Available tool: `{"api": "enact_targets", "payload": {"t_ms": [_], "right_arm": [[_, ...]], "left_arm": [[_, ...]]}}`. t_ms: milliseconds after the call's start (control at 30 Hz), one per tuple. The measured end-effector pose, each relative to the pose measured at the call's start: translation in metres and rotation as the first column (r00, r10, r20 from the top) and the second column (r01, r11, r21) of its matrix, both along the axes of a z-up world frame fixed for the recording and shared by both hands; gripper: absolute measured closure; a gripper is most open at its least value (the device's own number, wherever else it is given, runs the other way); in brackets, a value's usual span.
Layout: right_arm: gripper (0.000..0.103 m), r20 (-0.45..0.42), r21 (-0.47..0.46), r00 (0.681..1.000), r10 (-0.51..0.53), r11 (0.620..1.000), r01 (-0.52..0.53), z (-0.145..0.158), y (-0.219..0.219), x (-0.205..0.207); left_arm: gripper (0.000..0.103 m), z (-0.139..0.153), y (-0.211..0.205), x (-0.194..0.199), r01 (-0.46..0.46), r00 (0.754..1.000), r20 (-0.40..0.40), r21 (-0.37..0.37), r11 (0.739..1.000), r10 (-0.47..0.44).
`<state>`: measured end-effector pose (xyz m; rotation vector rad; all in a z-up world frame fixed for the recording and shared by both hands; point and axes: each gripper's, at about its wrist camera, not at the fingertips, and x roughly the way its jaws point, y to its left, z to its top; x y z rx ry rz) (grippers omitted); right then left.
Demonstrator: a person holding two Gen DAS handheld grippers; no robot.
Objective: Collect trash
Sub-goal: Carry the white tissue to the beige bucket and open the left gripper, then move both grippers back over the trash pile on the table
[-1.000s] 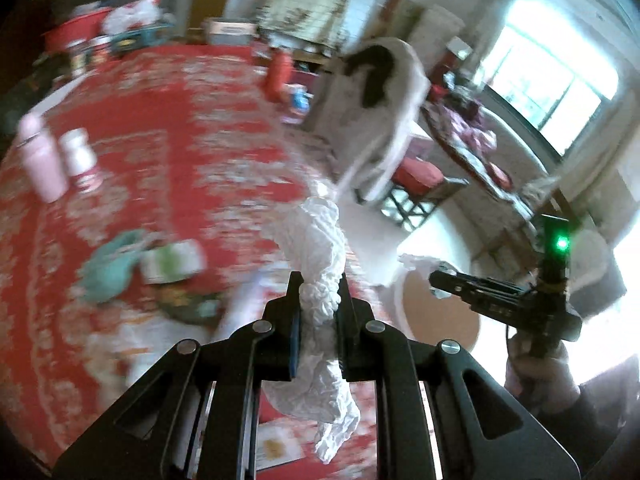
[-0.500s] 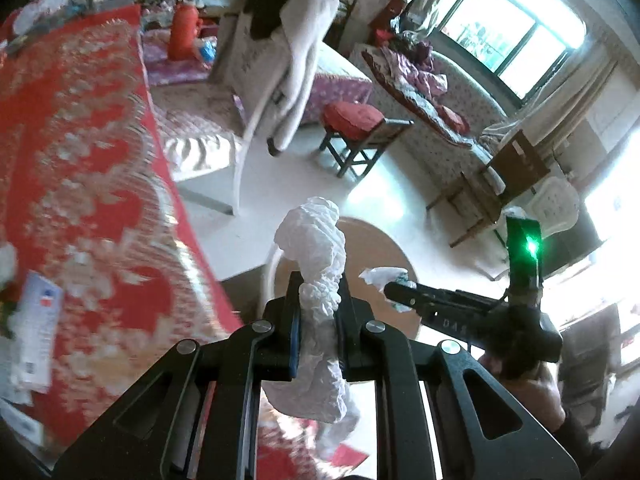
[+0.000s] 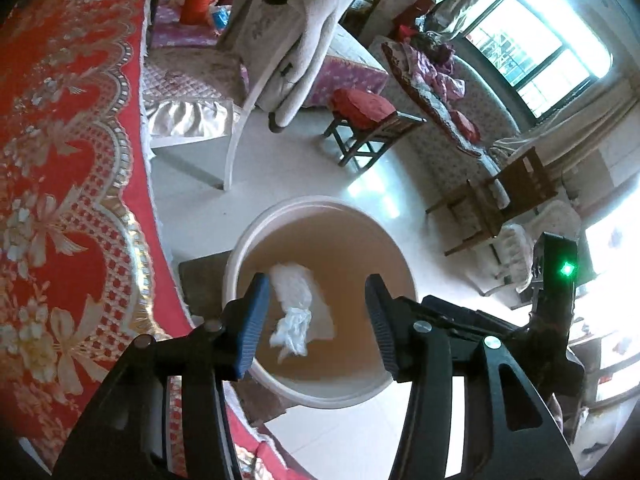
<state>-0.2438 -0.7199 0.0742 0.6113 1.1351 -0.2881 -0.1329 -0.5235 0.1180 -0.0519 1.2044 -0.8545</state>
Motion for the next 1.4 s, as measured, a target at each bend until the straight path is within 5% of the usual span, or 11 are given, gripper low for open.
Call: {"api": "enact_targets", "payload": {"t_ms": [433, 1033, 1400], "right_arm": [[0.038, 0.059, -0.090, 0.990, 0.125, 0.989, -0.119, 0.019, 0.039, 0.035], [0.030, 0.177, -0.222, 0.919, 0.352, 0.924, -0.311, 0.071, 0.156, 0.096], [0.030, 0.175, -0.223, 0.860, 0.479, 0.870, -0.439, 0.073, 0.256, 0.140]], "left_arm": [[0.055, 0.019, 0.071, 0.008, -0.188, 0.953, 0.268, 0.164, 0.968, 0.140], [0.055, 0.040, 0.196, 0.032, -0.415, 0.876, 0.333, 0.151, 0.897, 0.349], [0.055, 0.037, 0.321, 0.053, -0.549, 0.814, 0.332, 0.174, 0.817, 0.476]]}}
